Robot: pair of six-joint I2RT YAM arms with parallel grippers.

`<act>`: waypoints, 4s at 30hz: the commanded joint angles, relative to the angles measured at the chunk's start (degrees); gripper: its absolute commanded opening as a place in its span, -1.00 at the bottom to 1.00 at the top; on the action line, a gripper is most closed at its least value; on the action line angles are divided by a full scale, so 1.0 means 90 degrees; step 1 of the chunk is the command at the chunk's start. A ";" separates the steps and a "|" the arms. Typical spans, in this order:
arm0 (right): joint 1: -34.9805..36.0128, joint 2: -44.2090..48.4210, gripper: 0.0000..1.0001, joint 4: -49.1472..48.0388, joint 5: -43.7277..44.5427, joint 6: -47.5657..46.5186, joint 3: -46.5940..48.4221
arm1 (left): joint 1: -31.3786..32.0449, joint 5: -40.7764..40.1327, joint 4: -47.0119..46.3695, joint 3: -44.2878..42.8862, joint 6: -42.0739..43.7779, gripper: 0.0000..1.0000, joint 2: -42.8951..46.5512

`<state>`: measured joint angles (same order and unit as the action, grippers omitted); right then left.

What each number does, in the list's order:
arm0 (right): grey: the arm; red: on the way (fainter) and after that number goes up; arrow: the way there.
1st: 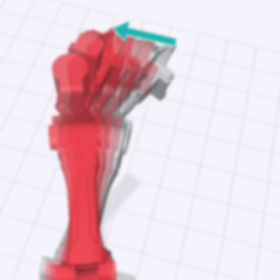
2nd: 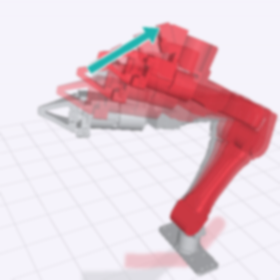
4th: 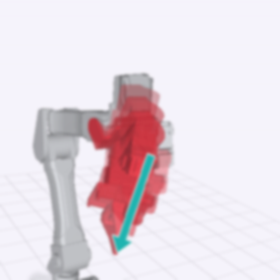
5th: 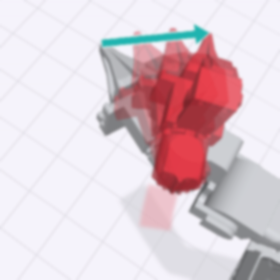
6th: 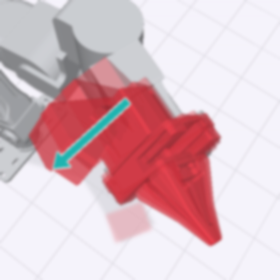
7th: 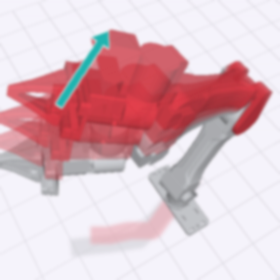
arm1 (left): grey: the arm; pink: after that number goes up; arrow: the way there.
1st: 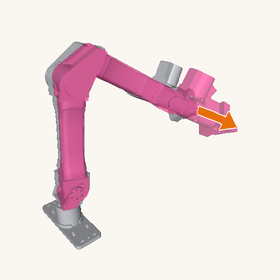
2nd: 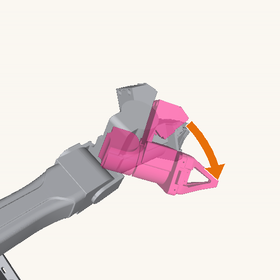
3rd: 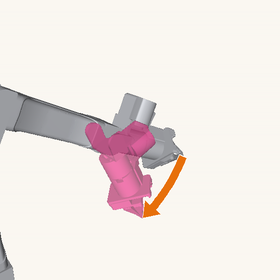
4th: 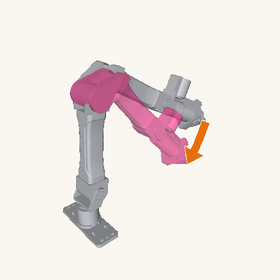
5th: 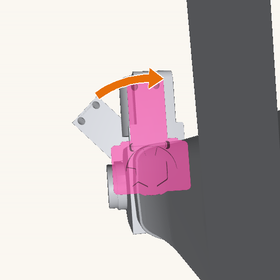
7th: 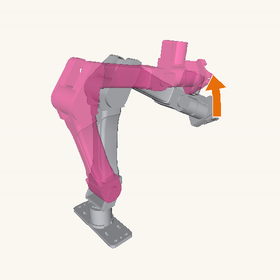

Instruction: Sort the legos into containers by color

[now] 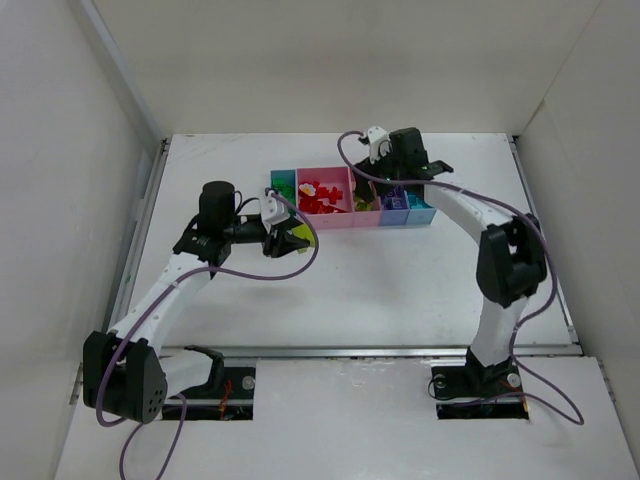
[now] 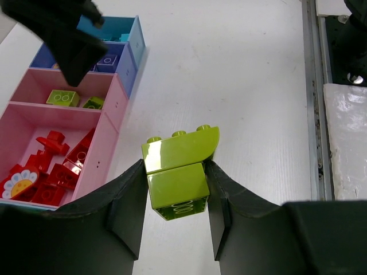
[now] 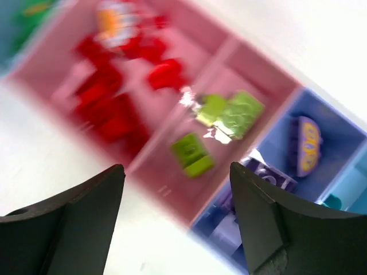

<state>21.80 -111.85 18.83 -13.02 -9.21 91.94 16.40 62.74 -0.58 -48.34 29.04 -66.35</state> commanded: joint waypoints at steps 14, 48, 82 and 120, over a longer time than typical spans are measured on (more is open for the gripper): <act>0.2001 0.2028 1.00 0.1357 -0.4403 -0.4280 -0.0850 | 0.0013 0.0373 -0.0180 -0.0039 0.0045 -1.00 0.0018; 0.2128 0.1969 0.63 0.1130 -0.3485 -0.4366 -0.0684 | 0.0013 0.0373 0.0864 -0.0352 0.1060 -1.00 -0.0040; 0.2304 0.1383 -0.27 0.1677 -0.3730 -0.4230 -0.0069 | 0.0013 0.0431 0.0807 -0.0352 0.1071 -1.00 -0.0099; 0.0041 0.1724 0.89 0.0221 0.1258 0.1222 -0.1864 | 0.0013 0.0099 0.1208 -0.0362 0.1334 -1.00 -0.0157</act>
<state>25.76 -99.31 20.69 -18.35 -14.81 78.00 16.43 62.06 11.81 -50.35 41.98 -67.94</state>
